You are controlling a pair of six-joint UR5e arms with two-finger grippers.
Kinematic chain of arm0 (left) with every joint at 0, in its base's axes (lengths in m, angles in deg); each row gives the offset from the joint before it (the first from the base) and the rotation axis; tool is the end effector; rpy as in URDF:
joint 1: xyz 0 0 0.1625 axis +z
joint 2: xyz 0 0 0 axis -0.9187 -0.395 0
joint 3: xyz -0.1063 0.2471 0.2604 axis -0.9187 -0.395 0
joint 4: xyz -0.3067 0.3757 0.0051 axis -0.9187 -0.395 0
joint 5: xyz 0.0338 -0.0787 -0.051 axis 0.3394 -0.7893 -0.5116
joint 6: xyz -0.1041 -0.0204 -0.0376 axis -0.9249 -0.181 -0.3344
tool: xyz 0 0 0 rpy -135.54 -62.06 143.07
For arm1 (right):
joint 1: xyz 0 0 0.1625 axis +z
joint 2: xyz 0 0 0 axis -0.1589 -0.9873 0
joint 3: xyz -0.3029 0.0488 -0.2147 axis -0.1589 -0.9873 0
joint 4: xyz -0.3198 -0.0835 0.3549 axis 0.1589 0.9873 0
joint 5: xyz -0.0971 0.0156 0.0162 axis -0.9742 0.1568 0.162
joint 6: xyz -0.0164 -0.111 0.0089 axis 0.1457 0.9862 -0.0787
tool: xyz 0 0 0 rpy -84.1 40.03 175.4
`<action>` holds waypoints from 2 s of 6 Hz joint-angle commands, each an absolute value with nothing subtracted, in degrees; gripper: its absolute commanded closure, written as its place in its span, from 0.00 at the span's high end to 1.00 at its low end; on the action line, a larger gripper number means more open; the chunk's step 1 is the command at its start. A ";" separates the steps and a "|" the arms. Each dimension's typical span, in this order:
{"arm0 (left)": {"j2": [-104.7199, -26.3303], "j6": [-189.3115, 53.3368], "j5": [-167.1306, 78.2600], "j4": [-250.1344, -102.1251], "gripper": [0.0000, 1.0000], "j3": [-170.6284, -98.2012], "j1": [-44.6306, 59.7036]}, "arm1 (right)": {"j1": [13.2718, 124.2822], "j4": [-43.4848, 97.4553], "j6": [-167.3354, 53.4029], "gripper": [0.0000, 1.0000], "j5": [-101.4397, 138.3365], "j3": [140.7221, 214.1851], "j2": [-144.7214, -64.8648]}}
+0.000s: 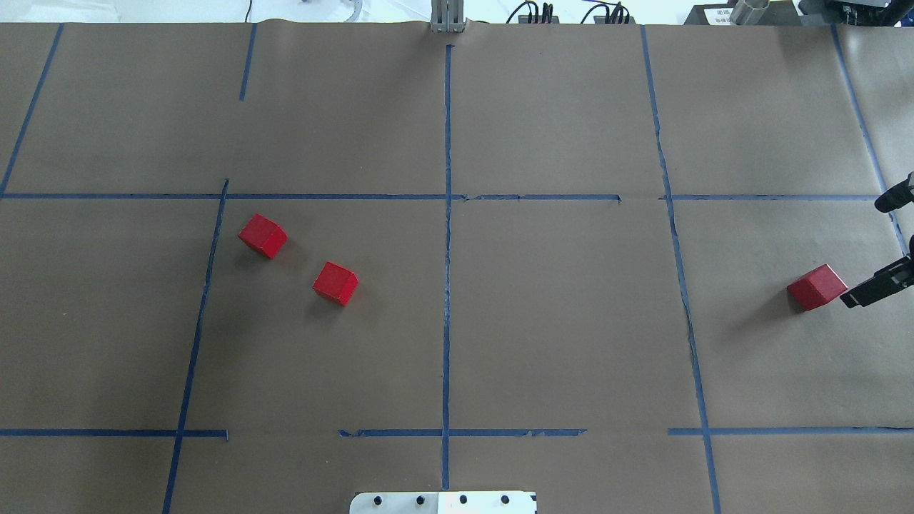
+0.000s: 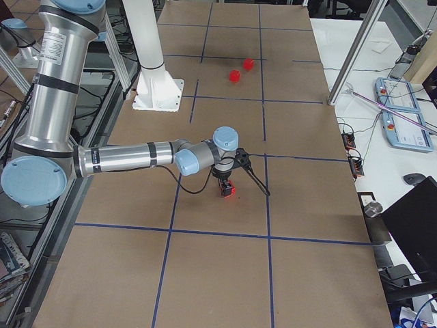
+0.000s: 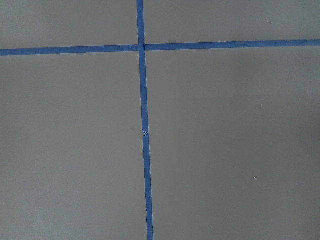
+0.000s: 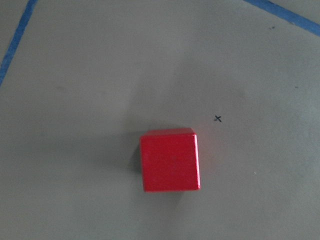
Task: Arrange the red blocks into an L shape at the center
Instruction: 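Lower the right gripper and grasp the lone red cube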
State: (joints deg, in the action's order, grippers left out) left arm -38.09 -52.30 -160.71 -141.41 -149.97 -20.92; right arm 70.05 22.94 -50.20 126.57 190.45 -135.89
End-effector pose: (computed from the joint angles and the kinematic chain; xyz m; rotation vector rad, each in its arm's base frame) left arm -0.0291 -0.5115 0.5381 -0.0061 0.8345 0.0560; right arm -0.2002 -0.4815 0.5302 0.1165 -0.7991 -0.4592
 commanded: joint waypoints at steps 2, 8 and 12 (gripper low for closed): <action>-38.20 -52.20 -160.63 -141.41 1.00 -150.32 -20.89 | 67.95 22.84 -50.93 0.99 126.12 186.59 -132.20; -38.20 -52.29 -160.63 -141.32 1.00 -151.55 -20.98 | 64.78 22.92 -50.84 0.98 123.22 180.61 -129.12; -38.20 -52.38 -160.80 -141.32 1.00 -151.55 -20.98 | 64.60 22.92 -54.06 0.00 123.13 184.36 -129.03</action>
State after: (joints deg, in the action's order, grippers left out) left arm -38.17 -52.31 -160.74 -141.33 -151.53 -20.98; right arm 64.61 22.86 -51.83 123.19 182.09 -129.08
